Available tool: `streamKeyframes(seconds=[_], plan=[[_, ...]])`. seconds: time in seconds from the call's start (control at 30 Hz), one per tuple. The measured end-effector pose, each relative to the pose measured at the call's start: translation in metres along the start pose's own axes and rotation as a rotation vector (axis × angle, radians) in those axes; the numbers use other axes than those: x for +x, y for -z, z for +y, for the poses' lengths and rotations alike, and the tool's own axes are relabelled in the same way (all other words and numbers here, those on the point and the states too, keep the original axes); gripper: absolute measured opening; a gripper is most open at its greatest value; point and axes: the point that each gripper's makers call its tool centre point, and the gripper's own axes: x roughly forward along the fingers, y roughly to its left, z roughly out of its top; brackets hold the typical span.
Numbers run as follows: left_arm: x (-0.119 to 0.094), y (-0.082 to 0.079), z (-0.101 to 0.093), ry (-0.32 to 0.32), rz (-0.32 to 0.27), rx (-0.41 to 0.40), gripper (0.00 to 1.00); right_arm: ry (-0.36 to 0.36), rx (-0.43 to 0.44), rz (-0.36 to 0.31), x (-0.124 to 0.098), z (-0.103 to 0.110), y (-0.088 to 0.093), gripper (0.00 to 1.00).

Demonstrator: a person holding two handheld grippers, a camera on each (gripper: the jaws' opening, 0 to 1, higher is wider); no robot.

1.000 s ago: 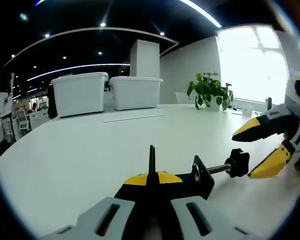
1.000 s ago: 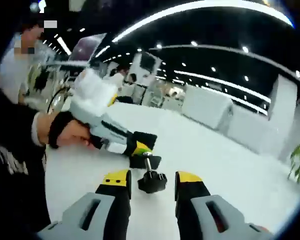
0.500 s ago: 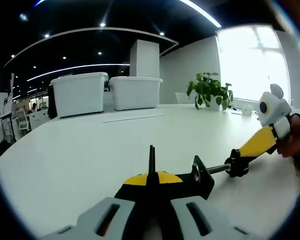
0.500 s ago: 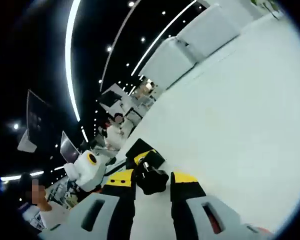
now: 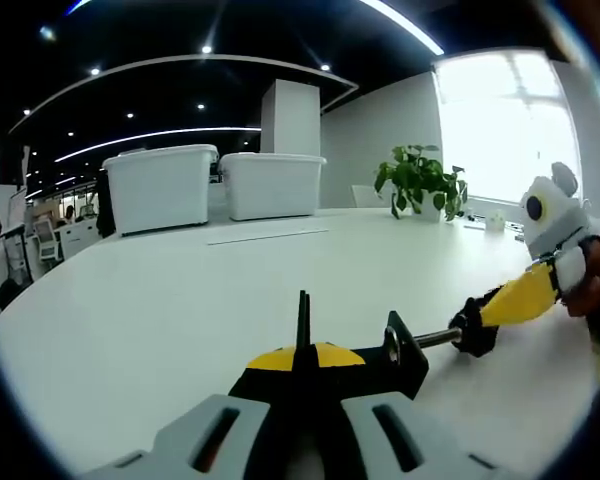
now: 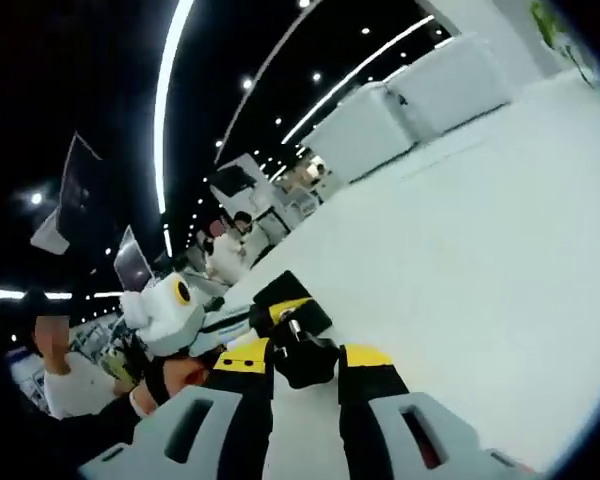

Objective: Clamp the fixed fixture on the desktop, loosen the retaining clip, secure it to the edge of the desk, and tighten the retaining clip.

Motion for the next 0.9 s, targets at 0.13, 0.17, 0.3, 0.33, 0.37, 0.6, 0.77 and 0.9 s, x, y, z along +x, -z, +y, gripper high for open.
streamKeyframes(seconds=[0.13, 0.17, 0.3, 0.33, 0.37, 0.6, 0.77, 0.9], plan=[[-0.002, 0.0, -0.002, 0.0, 0.0, -0.001, 0.05, 0.034, -0.276, 0.009, -0.002, 0.012, 0.002, 0.23], [-0.002, 0.0, -0.002, 0.0, 0.0, -0.002, 0.05, 0.046, -0.358, 0.009, -0.002, 0.014, 0.002, 0.23], [-0.003, 0.0, -0.002, -0.001, 0.0, -0.001, 0.05, 0.089, -0.628, 0.025, 0.001, 0.015, 0.003, 0.23], [-0.003, 0.0, -0.003, -0.001, 0.0, -0.002, 0.05, 0.1, -0.7, 0.028, 0.001, 0.015, 0.004, 0.23], [-0.003, 0.0, -0.003, -0.001, 0.0, -0.004, 0.05, 0.112, -0.78, 0.026, 0.001, 0.015, 0.005, 0.23], [-0.005, 0.0, -0.004, -0.004, 0.0, -0.004, 0.05, 0.178, -1.073, 0.038, 0.003, 0.012, 0.007, 0.23], [-0.005, 0.0, -0.004, 0.001, 0.0, -0.011, 0.05, 0.225, -1.311, 0.046, 0.002, 0.014, 0.002, 0.23], [-0.006, 0.0, -0.005, 0.002, 0.001, -0.027, 0.05, 0.266, -1.503, 0.063, 0.006, 0.013, -0.001, 0.23]])
